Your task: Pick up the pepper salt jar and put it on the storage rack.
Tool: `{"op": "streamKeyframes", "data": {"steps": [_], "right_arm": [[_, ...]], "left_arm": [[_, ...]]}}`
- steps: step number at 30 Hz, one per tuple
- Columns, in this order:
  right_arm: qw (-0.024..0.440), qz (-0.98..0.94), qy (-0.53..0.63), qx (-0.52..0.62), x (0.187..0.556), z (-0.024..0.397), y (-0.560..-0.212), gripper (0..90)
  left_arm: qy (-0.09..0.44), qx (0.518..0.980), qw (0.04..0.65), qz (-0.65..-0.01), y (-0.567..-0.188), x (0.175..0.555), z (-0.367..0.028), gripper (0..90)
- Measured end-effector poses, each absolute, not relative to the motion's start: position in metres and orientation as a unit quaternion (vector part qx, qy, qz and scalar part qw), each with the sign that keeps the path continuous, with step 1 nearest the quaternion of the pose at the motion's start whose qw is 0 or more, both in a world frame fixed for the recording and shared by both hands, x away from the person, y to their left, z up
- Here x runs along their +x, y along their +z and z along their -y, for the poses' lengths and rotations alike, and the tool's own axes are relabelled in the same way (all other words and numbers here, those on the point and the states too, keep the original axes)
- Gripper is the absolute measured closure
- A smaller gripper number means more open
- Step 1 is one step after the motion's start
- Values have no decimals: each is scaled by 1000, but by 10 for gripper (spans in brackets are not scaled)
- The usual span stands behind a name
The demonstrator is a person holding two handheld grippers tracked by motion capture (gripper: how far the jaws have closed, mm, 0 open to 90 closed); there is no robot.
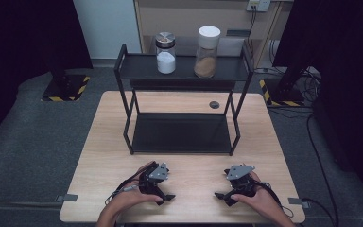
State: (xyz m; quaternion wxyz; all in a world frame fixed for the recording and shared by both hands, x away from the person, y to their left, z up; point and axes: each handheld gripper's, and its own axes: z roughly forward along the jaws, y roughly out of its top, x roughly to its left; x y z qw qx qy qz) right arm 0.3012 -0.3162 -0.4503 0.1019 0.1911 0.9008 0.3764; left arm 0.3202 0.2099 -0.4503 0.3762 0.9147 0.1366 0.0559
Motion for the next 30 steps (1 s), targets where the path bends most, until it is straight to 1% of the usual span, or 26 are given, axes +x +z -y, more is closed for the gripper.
{"op": "streamKeyframes", "data": {"steps": [10, 30], "right_arm": [[90, -896, 384, 204, 303, 320, -455, 21], [89, -896, 383, 205, 302, 320, -455, 15]], "left_arm": [[56, 915, 376, -137, -450, 320, -210, 0], [56, 915, 376, -137, -450, 320, -207, 0]]}}
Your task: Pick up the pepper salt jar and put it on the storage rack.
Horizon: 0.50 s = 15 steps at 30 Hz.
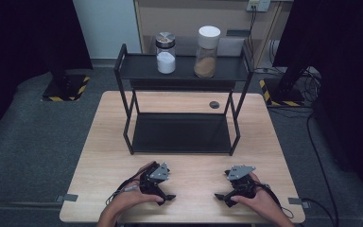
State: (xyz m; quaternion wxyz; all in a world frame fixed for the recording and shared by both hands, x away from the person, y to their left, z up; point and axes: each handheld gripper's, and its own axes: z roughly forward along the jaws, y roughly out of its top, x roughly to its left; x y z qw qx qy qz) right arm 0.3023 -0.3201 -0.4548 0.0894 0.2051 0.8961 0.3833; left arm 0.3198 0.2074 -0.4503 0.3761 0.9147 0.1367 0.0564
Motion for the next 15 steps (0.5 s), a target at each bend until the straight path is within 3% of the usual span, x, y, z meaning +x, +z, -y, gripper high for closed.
{"op": "streamKeyframes", "data": {"steps": [15], "right_arm": [[91, -896, 383, 207, 301, 320, -455, 14]], "left_arm": [[57, 914, 376, -138, -451, 319, -207, 0]]}}
